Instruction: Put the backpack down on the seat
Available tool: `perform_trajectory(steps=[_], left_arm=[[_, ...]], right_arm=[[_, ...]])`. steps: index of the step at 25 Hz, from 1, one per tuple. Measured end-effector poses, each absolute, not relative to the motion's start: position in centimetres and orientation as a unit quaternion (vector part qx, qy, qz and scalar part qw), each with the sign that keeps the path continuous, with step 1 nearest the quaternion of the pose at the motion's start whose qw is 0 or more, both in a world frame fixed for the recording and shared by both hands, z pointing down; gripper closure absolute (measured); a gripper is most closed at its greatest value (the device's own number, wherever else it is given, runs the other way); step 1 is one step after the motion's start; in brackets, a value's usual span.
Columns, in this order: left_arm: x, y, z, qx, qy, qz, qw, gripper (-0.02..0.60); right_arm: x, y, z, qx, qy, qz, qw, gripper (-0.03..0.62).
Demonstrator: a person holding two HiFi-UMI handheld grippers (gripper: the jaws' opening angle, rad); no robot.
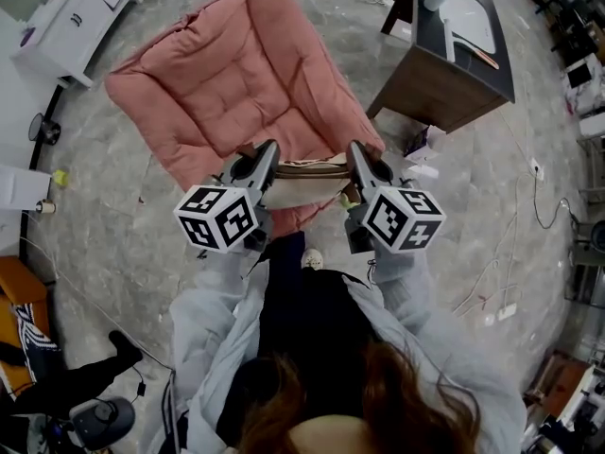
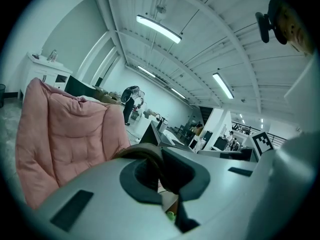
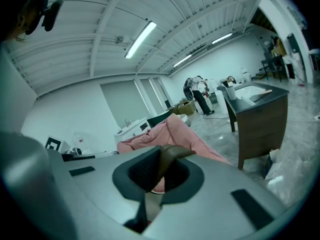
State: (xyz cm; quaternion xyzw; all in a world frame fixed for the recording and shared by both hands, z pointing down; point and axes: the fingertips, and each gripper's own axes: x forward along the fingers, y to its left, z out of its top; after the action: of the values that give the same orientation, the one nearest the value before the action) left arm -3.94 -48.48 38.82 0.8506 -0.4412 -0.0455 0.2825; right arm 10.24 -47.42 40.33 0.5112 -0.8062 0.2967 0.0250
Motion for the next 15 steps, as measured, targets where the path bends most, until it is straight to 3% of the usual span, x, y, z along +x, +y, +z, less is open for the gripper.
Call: perform_trajectory(steps=[15], left_arm=[[-8.7,-58.2,42.6,0.843,-0.428,-0.032,0.325,0.568]], right_arm=[[5.5,-55.2,43.5,0.524,-0.78,0.334,0.068,0.585]])
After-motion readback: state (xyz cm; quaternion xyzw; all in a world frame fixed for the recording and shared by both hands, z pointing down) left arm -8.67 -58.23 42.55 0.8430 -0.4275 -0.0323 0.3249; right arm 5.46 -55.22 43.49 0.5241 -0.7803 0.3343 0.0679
